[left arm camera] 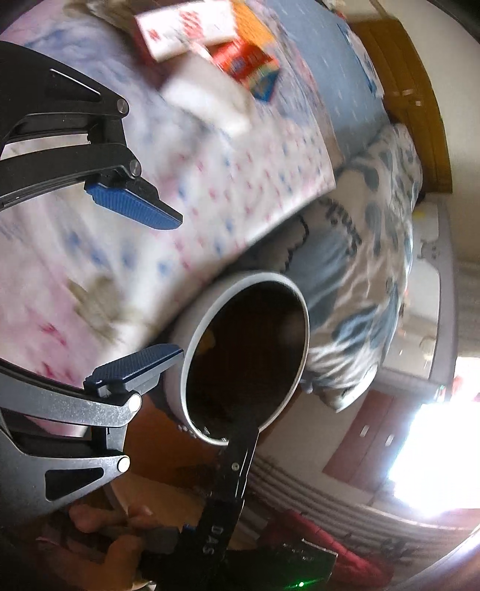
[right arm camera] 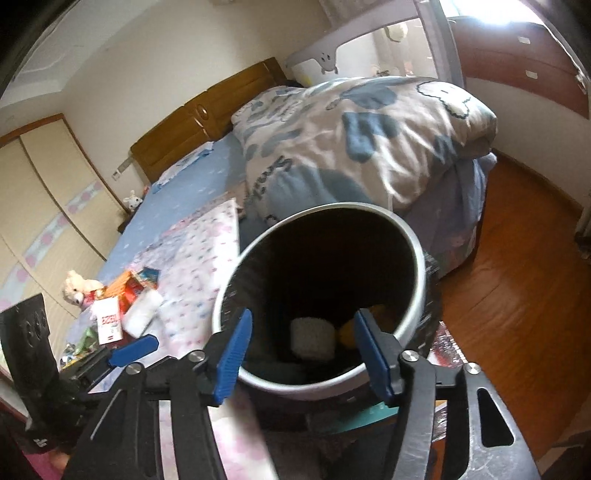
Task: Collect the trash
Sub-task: 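Open both grippers to drop the foam nets into the bin, then grasp the white sponge block with the right gripper while the left grasps the green pouch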
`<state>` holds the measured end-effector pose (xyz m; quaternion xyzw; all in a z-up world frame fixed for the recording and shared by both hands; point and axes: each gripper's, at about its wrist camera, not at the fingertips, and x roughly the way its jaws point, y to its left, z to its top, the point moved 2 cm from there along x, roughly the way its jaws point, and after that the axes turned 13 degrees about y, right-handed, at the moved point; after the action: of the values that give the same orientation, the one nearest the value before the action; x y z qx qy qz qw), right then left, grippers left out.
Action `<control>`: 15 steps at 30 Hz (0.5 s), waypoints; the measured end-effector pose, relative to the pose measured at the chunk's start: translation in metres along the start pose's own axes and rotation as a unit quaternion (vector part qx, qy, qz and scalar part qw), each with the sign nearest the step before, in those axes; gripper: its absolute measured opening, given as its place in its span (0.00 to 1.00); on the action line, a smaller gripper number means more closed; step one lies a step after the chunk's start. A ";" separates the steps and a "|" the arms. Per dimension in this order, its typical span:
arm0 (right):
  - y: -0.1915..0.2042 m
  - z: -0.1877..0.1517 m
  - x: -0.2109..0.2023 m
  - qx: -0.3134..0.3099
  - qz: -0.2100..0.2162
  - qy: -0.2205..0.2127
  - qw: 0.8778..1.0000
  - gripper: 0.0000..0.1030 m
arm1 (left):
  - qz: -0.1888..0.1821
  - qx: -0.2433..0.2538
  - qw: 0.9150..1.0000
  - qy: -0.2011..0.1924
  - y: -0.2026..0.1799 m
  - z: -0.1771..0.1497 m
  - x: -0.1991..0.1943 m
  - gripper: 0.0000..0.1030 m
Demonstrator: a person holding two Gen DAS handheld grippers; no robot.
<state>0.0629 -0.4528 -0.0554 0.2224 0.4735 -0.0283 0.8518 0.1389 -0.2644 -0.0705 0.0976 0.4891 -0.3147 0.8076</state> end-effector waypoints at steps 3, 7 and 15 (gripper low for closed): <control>0.019 -0.009 0.003 -0.010 0.014 0.004 1.000 0.60 | 0.013 -0.022 1.000 -0.009 0.019 -0.015 -0.014 0.64; 0.050 -0.022 0.012 -0.032 0.029 0.014 0.999 0.61 | 0.035 -0.045 0.998 -0.019 0.044 -0.037 -0.031 0.64; 0.101 -0.041 0.034 -0.070 0.059 0.041 0.995 0.62 | 0.066 -0.095 0.993 -0.030 0.087 -0.078 -0.057 0.64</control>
<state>0.0751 -0.3395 -0.0667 0.1906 0.4947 0.0640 0.8455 0.1164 -0.1364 -0.0741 0.0425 0.4848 -0.2157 0.8466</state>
